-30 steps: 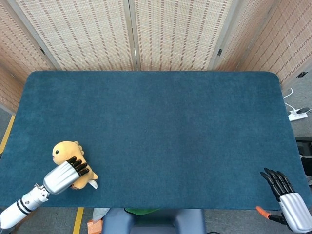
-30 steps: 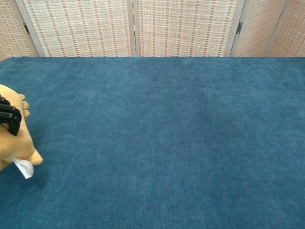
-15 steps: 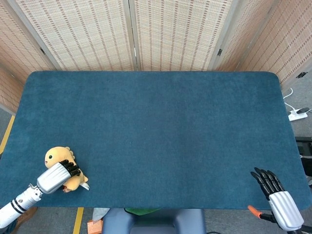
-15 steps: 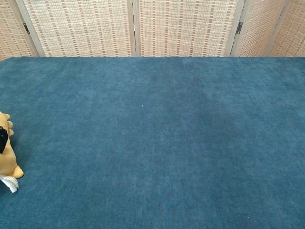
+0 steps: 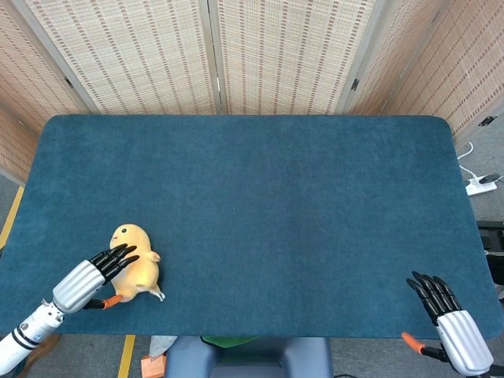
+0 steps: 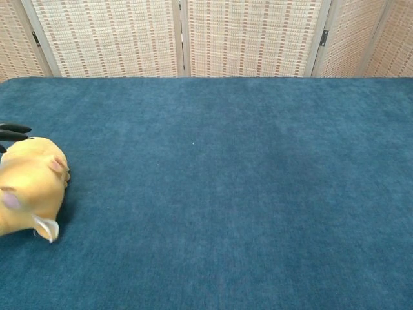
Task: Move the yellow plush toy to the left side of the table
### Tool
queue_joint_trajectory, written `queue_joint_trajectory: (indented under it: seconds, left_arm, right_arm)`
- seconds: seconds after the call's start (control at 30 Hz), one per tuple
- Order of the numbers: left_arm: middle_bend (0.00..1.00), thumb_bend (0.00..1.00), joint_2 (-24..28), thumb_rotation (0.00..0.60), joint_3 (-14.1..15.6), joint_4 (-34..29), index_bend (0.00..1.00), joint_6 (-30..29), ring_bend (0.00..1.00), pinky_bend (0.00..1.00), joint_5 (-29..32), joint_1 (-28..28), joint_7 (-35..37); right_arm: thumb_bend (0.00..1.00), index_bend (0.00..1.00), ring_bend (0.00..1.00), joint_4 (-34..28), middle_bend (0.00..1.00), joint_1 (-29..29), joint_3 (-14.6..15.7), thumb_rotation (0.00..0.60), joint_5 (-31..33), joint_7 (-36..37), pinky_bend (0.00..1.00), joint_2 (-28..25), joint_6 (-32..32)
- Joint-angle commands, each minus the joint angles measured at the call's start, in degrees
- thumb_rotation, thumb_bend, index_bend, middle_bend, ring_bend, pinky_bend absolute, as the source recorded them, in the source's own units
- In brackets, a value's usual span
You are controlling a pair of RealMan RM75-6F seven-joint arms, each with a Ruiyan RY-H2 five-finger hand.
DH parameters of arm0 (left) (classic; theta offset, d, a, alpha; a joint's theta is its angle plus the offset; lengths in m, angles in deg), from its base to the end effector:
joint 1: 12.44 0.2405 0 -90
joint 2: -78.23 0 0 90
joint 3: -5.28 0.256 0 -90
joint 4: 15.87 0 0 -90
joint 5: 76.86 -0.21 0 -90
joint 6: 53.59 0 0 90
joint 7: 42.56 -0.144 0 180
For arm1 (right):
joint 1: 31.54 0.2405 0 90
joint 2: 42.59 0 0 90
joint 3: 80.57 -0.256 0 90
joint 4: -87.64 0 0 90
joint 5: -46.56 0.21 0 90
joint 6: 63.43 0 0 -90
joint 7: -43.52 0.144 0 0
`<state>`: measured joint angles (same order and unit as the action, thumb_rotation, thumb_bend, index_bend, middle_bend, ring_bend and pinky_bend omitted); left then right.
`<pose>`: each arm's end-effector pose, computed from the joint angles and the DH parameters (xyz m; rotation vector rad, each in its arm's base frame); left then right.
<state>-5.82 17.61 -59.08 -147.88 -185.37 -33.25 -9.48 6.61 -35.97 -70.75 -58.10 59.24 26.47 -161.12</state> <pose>-0.3285 0.2284 0.0851 -2.0779 -0.7658 -1.1920 -0.3173 -0.0787 0.1293 1.5296 -1.0803 1.1035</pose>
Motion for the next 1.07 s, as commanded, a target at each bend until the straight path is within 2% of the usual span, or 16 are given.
queue_joint_trajectory:
  seconds: [0.03,0.17,0.37,0.47,0.63,0.7,0.8,0.9,1.07]
  left_arm:
    - [0.00,0.24,1.39,0.600,0.50,-1.94,0.00,-0.62,0.00,0.22,-0.05,0.44,-0.90]
    - [0.00,0.24,3.63,0.600,0.55,-4.32,0.00,-1.42,0.00,0.21,0.37,1.17,-2.13]
    - [0.00,0.24,10.29,0.600,0.36,-10.84,0.00,-4.42,0.00,0.21,3.45,4.87,-1.70]
    - [0.00,0.25,13.91,0.600,-0.41,-16.10,0.00,-5.99,0.00,0.18,6.99,8.03,-1.18]
    - [0.00,0.27,20.92,0.600,-1.00,-30.23,0.00,-1.76,0.00,0.14,17.17,13.87,-8.08]
    - [0.00,0.27,20.95,0.600,-3.17,-34.90,0.00,-2.57,0.00,0.13,21.91,16.28,-10.43]
    - [0.00,0.28,19.66,0.600,-4.70,-37.35,0.00,-3.31,0.00,0.13,24.97,18.73,-12.69]
    - [0.00,0.28,19.56,0.600,-4.79,-37.86,0.00,-3.40,0.00,0.13,23.48,19.23,-14.61]
    - [0.00,0.28,19.49,0.600,-5.33,-37.91,0.00,-4.88,0.00,0.13,20.14,19.87,-15.12]
  right_arm:
    - [0.15,0.00,0.00,0.23,0.00,-0.18,0.07,0.600,-0.33,0.39,0.00,-0.03,-0.42]
    - [0.15,0.00,0.00,0.71,0.00,-0.29,0.25,0.600,-0.89,0.98,0.00,0.02,-0.87]
    - [0.15,0.00,0.00,1.29,0.00,-0.17,0.22,0.600,-1.65,1.86,0.00,-0.13,-1.58]
    - [0.15,0.00,0.00,1.18,0.00,0.39,-0.20,0.600,-2.19,1.33,0.00,-0.04,-1.52]
    - [0.15,0.00,0.00,0.38,0.00,1.01,-1.75,0.600,-2.06,-2.53,0.00,0.33,-1.47]
    - [0.15,0.00,0.00,-0.09,0.00,0.88,-2.59,0.600,-1.10,-5.30,0.00,0.44,-1.24]
    - [0.15,0.00,0.00,-1.58,0.00,0.22,-4.13,0.600,1.48,-9.97,0.00,0.43,-1.01]
    - [0.15,0.00,0.00,-2.67,0.00,-0.38,-4.98,0.600,3.40,-12.96,0.00,0.06,-0.80]
    - [0.16,0.00,0.00,-3.70,0.00,-0.65,-4.67,0.600,2.86,-12.36,0.00,-0.63,-1.20]
